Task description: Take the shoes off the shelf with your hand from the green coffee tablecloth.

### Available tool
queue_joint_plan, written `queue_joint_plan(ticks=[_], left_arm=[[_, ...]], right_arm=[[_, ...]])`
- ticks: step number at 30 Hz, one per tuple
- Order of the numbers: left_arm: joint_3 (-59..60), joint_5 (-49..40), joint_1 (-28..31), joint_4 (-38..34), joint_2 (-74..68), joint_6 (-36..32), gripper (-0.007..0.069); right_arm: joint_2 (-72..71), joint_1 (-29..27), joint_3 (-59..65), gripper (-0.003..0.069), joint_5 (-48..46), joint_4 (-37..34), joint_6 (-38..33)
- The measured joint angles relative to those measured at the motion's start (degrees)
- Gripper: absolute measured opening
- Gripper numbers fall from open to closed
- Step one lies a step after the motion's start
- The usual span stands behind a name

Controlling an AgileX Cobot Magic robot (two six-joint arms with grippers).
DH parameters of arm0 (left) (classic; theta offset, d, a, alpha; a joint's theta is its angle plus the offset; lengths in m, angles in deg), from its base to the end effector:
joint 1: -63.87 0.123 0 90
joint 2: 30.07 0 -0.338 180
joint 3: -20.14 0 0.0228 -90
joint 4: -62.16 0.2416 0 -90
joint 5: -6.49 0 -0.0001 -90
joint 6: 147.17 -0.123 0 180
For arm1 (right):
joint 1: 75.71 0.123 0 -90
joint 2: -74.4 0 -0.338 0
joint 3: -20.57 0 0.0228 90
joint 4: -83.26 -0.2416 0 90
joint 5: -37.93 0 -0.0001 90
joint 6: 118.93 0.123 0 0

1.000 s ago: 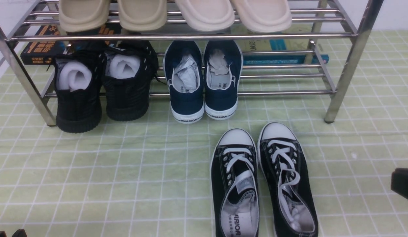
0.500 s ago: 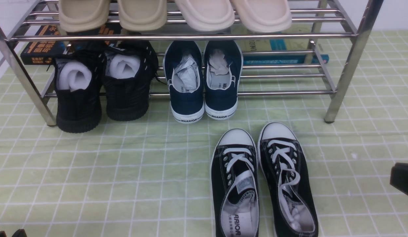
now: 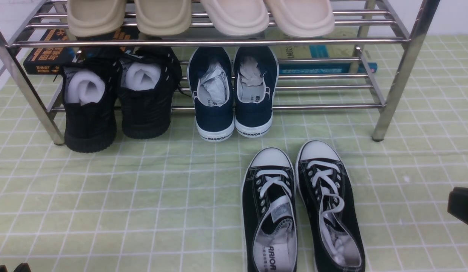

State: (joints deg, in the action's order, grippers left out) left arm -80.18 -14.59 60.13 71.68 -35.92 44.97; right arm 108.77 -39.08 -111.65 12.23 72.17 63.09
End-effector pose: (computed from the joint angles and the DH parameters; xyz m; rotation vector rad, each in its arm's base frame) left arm 0.0211 0.0060 0.1644 -0.0334 1.8553 -0.0295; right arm 0.0534 0.0525 0.3326 -0.4681 1.8701 0.6562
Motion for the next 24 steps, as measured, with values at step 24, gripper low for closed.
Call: queue_joint_plan(ticks=[24], left_arm=[[0.00, 0.00, 0.00, 0.00, 0.00, 0.00, 0.0242]], right_arm=[[-20.33, -25.42, 26.07, 0.0039, 3.19, 11.39, 0.00]])
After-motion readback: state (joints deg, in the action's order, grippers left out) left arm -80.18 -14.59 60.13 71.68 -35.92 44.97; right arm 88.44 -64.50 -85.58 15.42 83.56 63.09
